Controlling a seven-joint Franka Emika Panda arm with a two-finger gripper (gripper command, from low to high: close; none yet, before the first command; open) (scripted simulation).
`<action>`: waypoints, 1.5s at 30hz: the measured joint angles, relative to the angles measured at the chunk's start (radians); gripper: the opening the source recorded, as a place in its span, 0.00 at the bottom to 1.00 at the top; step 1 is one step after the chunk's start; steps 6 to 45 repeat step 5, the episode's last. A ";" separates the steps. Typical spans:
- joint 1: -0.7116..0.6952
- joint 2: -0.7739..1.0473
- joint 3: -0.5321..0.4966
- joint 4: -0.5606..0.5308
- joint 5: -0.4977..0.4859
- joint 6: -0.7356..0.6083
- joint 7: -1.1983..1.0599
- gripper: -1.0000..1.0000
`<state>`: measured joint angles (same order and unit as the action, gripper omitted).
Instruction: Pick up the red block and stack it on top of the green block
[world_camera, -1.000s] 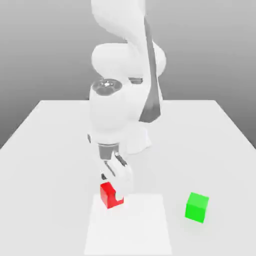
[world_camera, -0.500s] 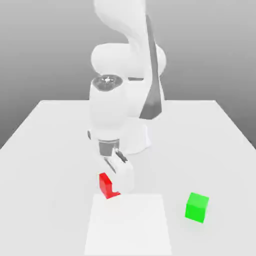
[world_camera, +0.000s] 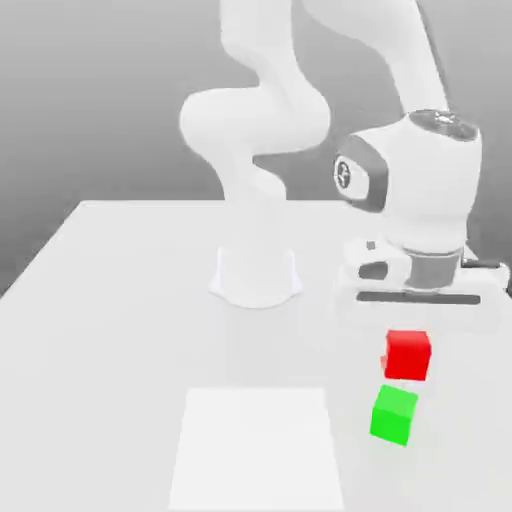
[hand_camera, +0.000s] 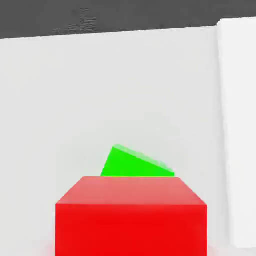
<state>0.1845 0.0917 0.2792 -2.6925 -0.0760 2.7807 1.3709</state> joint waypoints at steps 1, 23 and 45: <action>0.009 0.037 -0.017 0.003 -0.031 0.033 0.021 0.00; 0.016 0.062 -0.030 0.004 -0.052 0.055 0.036 1.00; 0.016 0.062 -0.030 0.004 -0.052 0.055 0.036 1.00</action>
